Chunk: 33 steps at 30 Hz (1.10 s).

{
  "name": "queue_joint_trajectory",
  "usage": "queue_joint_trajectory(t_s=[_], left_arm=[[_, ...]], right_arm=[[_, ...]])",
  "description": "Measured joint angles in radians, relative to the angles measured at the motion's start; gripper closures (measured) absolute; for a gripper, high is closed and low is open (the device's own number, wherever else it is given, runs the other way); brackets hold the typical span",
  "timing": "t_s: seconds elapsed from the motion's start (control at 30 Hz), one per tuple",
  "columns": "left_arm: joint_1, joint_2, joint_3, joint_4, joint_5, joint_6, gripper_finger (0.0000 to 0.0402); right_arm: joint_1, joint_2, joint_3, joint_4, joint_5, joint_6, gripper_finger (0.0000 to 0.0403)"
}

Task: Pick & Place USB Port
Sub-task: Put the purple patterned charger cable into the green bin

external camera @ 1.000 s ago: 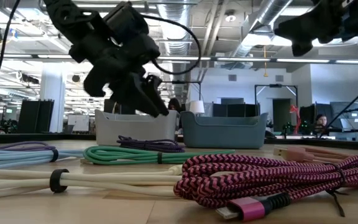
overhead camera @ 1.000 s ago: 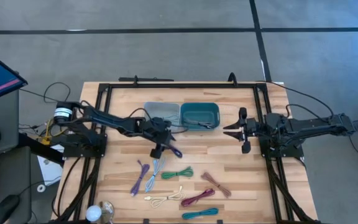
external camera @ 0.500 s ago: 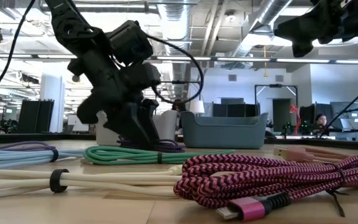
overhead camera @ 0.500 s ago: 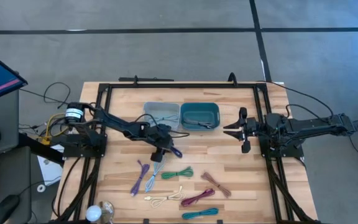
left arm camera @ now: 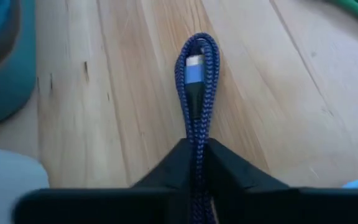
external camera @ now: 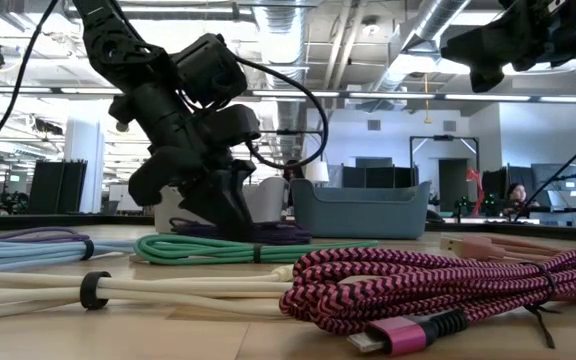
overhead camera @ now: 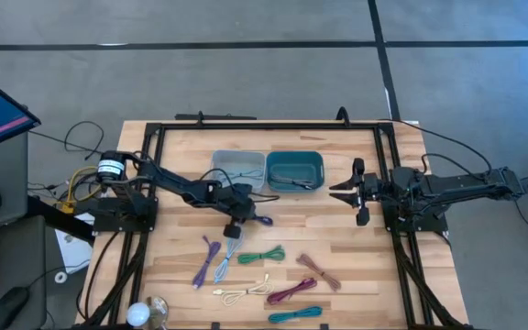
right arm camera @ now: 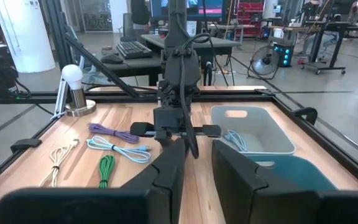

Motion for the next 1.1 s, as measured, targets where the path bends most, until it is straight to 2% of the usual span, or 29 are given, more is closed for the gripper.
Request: queue_joint_trajectory(t_s=[0.07, 0.27, 0.47, 0.7, 0.77, 0.9, 1.1], left_arm=[[-0.003, -0.002, 0.0, 0.001, 0.0, -0.005, 0.0385], [-0.05, -0.035, 0.007, 0.081, -0.004, -0.035, 0.0386], [-0.082, -0.153, 0.022, 0.091, -0.118, -0.001, 0.0386], [-0.007, -0.268, 0.023, 0.214, -0.136, 0.082, 0.0386], [0.032, -0.271, 0.03, 0.259, -0.11, 0.085, 0.0386], [0.105, -0.238, 0.105, 0.263, 0.004, 0.086, 0.0386], [0.177, -0.093, 0.243, 0.256, 0.068, 0.072, 0.0386]], right_arm=[[0.0, 0.0, 0.0, -0.001, 0.0, 0.0, 0.0328], [0.0, 0.0, 0.0, -0.005, 0.003, 0.0, 0.0328], [0.0, 0.0, 0.0, -0.009, 0.003, 0.0, 0.0328], [0.0, 0.0, 0.0, -0.007, 0.003, 0.0, 0.0328], [0.0, 0.004, 0.0, -0.007, 0.003, 0.0, 0.0328], [0.0, 0.004, 0.0, -0.008, 0.003, 0.02, 0.0328], [0.0, 0.004, 0.0, -0.008, 0.003, 0.026, 0.0328]])
